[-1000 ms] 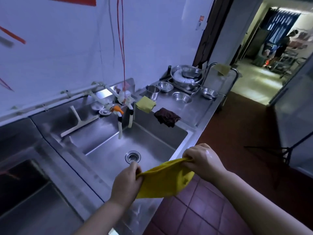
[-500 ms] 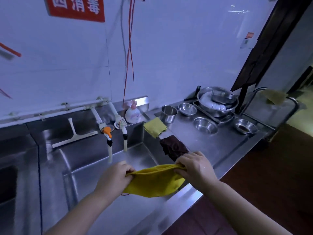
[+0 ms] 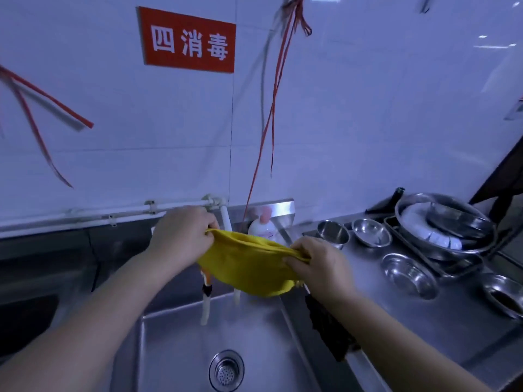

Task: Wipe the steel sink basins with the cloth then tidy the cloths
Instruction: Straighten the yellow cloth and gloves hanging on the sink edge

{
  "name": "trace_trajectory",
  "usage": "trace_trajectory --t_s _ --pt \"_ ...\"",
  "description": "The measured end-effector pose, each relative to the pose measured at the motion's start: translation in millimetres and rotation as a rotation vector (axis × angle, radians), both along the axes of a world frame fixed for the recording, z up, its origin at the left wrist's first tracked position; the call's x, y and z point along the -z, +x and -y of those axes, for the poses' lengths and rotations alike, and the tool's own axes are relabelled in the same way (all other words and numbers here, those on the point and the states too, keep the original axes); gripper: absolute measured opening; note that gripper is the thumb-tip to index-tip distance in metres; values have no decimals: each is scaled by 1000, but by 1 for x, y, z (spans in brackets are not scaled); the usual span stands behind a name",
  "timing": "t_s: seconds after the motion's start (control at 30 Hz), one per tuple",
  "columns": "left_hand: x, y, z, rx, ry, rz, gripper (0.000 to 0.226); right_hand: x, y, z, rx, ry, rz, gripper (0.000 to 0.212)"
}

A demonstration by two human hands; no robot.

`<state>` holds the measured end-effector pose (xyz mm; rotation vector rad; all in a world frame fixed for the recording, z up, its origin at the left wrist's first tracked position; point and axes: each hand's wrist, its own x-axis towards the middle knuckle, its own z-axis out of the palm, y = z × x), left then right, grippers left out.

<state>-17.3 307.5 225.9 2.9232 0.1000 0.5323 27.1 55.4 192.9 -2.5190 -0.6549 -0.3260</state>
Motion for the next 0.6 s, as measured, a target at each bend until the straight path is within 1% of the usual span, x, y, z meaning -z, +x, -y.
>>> trace_trajectory --t_s 0.1,0.17,0.2,0.37,0.47,0.53,0.6 --pt "-3 54 -29 3 164 22 29 -4 39 -29 47 15 -24 16" --pt "4 91 -40 2 186 16 32 -1 64 -43 81 18 -55 15" --pt "10 109 -43 3 158 4 33 2 76 -47 93 19 -66 16" --pt "50 179 -42 37 -127 -48 27 20 113 -50 175 60 -121 14" --pt "65 205 -34 94 -336 -66 30 25 126 -46 203 77 -150 14" --pt "72 216 -28 97 -462 -92 32 28 133 -44 223 86 -163 14" --pt "79 222 -24 90 -661 -122 32 33 138 -43 223 103 -167 14"
